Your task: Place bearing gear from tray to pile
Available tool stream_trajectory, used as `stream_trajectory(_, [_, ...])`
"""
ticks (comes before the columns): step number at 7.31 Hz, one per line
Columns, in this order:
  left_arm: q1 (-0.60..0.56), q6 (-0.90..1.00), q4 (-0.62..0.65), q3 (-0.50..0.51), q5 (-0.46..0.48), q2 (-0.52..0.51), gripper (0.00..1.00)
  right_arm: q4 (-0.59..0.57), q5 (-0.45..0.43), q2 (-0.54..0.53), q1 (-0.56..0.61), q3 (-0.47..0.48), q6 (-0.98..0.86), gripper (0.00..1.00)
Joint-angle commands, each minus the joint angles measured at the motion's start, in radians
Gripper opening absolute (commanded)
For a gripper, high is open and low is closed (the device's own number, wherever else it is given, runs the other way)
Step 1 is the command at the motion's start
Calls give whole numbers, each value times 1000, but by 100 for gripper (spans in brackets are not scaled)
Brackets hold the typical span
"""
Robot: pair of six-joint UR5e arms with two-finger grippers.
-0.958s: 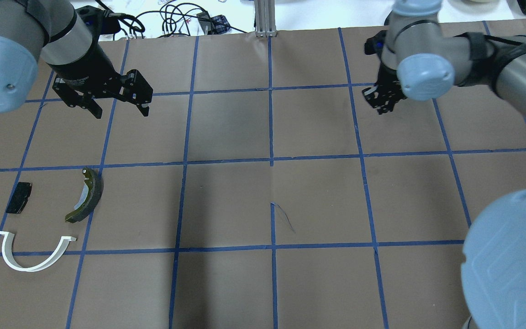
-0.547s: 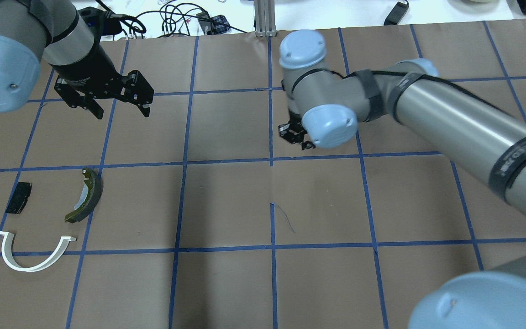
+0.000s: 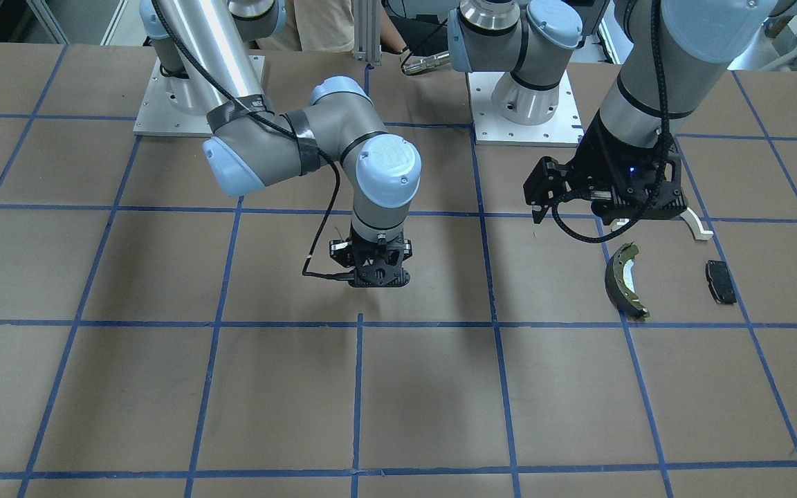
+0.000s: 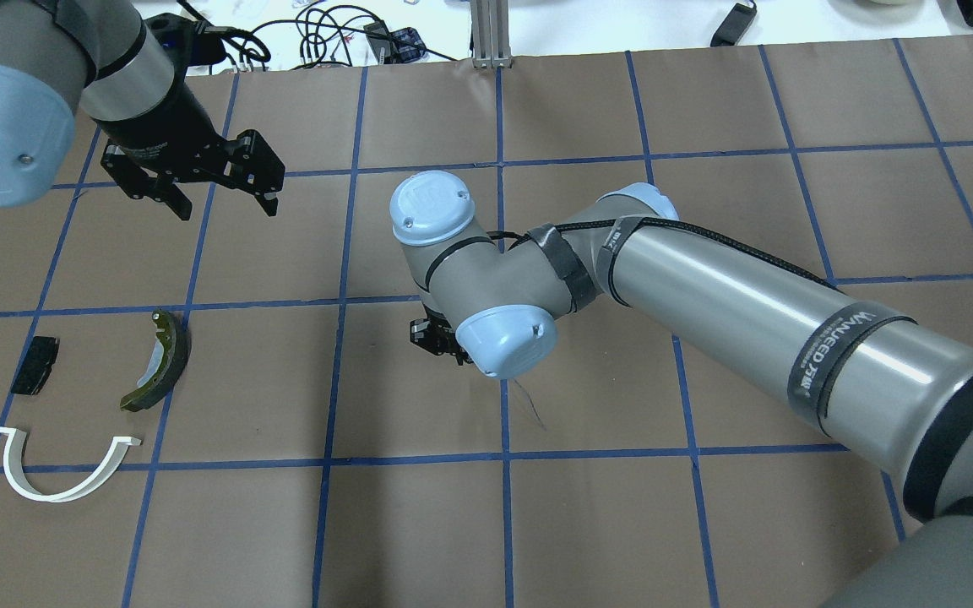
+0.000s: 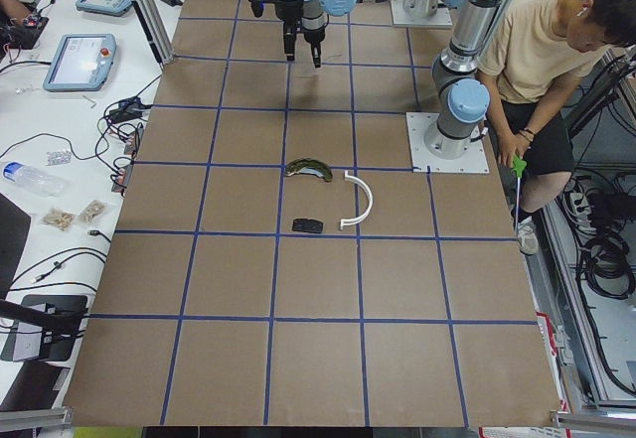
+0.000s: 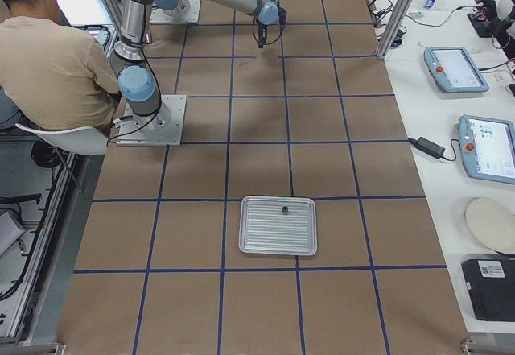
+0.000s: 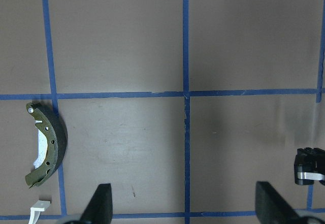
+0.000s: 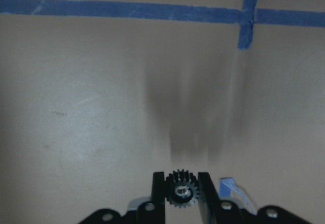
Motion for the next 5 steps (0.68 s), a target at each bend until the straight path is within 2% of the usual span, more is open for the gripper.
stream_trajectory(1, [1, -1, -1, 0, -2, -1, 100, -55, -10, -7, -30, 6, -17, 100])
stream_trajectory(2, [1, -14, -3, -1, -2, -1, 100, -52, -12, -27, -105, 0, -63, 100])
stream_trajectory(3, [0, -15, 2, -3, -2, -13, 100, -57, -9, -50, -208, -9, -226, 100])
stream_trajectory(4, [-16, -38, 12, 0, -8, -27, 100, -39, -8, -73, -330, -18, -312, 100])
stream_trajectory(5, [-66, -122, 14, -7, -9, -39, 100, -14, -12, -108, -442, -12, -386, 100])
